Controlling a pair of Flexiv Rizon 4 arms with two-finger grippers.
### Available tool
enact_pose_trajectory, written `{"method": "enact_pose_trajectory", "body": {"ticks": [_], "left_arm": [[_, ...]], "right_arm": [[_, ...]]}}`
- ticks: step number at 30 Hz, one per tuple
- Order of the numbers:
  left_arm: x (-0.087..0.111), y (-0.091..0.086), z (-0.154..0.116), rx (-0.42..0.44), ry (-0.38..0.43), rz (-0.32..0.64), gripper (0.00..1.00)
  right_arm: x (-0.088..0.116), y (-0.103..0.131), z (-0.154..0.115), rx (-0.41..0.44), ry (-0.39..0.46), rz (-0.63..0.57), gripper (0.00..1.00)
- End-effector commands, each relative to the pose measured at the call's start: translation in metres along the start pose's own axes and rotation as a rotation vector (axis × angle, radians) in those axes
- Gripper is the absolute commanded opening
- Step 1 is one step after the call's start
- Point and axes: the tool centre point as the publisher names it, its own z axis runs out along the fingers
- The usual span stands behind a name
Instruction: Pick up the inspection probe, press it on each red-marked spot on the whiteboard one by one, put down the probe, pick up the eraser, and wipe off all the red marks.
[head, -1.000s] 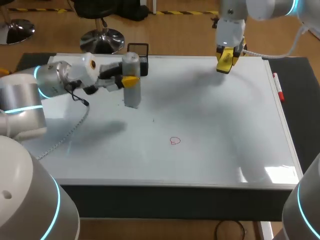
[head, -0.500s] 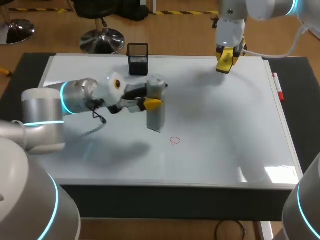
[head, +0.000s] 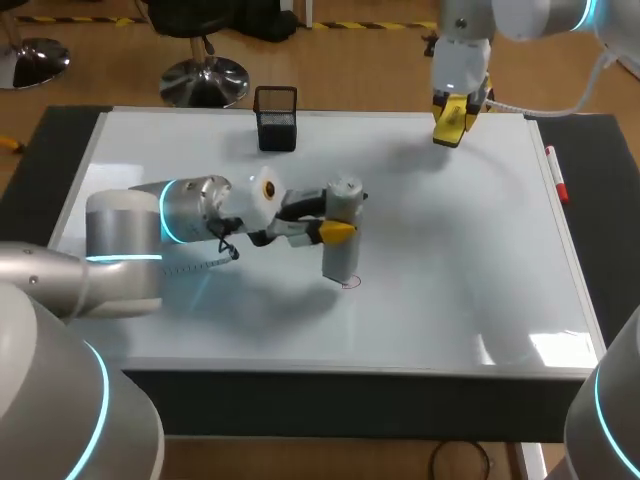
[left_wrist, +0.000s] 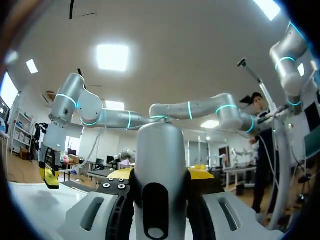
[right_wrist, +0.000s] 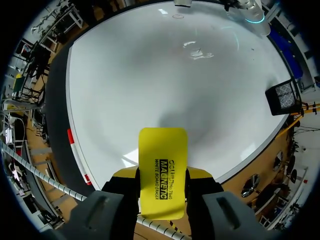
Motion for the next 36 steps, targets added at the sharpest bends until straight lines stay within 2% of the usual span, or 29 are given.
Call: {"method": "enact_pose_trajectory", "body": {"ticks": [1,10,36], "left_arm": [[-0.002,0.005,0.009,-0.019,0.008,0.006,0.0],[-0.005,0.021,0.016,-0.074,0.014,0.01,0.0],[-0.027,0.047,0.004,-0.094,-0.031,0.002,0.0]], "right_arm": [[0.001,0.0,-0.001,0.002,0.003,-0.002,0.0],[0.001,0.0,-0.001,0.002,0.003,-0.002,0.0],[0.001,0.0,-0.001,0.002,0.003,-0.002,0.0]]}}
